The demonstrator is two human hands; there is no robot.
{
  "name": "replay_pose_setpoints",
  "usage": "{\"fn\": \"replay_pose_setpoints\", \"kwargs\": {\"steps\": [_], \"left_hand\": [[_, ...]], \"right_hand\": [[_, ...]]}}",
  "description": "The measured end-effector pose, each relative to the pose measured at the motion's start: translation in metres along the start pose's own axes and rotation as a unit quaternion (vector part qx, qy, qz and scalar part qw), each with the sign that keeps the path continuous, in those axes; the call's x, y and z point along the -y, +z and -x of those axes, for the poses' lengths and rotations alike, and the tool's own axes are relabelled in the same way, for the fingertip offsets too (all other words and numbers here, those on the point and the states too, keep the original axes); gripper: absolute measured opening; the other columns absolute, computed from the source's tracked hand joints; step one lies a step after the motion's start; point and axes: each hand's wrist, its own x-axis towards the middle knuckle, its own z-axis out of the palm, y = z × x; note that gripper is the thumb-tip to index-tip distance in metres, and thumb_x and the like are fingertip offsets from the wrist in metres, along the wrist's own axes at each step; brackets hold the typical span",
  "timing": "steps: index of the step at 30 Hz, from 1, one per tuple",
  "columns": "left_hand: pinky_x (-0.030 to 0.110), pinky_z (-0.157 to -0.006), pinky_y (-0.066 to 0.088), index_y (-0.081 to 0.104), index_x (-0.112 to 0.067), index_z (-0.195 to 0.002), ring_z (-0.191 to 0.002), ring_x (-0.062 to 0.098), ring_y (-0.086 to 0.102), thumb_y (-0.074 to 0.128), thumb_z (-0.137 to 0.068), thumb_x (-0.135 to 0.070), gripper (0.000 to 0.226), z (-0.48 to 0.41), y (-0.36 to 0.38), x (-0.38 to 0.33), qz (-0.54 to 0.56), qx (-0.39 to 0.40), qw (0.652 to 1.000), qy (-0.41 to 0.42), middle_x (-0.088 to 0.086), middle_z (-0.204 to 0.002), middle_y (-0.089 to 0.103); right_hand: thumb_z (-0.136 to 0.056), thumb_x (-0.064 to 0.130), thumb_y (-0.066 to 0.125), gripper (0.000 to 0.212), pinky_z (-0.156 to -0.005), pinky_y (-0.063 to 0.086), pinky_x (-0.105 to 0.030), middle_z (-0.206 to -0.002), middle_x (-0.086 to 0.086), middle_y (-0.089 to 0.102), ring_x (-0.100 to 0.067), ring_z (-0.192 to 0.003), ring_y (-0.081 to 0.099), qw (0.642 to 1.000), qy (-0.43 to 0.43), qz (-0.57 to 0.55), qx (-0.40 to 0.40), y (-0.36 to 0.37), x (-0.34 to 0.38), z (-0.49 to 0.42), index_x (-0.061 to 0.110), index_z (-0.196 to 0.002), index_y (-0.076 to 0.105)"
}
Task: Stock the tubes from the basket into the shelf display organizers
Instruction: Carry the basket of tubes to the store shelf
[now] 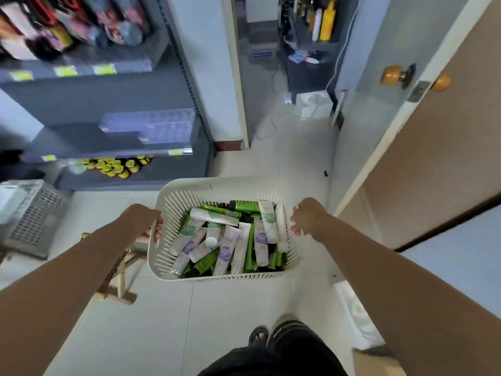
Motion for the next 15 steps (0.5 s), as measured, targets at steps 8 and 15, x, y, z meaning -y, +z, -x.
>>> {"fn": "replay_pose_setpoints", "kwargs": {"steps": [8, 15], "left_hand": [[0.032, -0.047, 0.057, 0.063, 0.002, -0.081, -0.05, 0.026, 0.057, 0.056, -0.1, -0.011, 0.024, -0.033, -0.078, 0.005, 0.084, -0.074, 0.992, -0.058, 0.016, -0.063, 0.059], [0.033, -0.048, 0.058, 0.067, 0.002, -0.084, -0.048, 0.026, 0.06, 0.056, -0.097, -0.01, 0.021, -0.07, -0.127, 0.009, 0.148, -0.163, 0.968, -0.119, 0.019, -0.068, 0.063]], "right_hand": [[-0.074, -0.008, 0.067, 0.018, -0.076, 0.06, -0.049, -0.091, -0.023, 0.072, -0.038, -0.079, 0.074, 0.996, -0.043, 0.051, 0.06, 0.042, 0.139, -0.105, 0.003, -0.087, 0.058], [-0.082, 0.001, 0.055, 0.017, -0.079, 0.061, -0.055, -0.088, -0.019, 0.071, -0.037, -0.078, 0.075, 0.977, -0.118, 0.117, 0.133, 0.08, 0.263, -0.162, 0.006, -0.097, 0.062]]}}
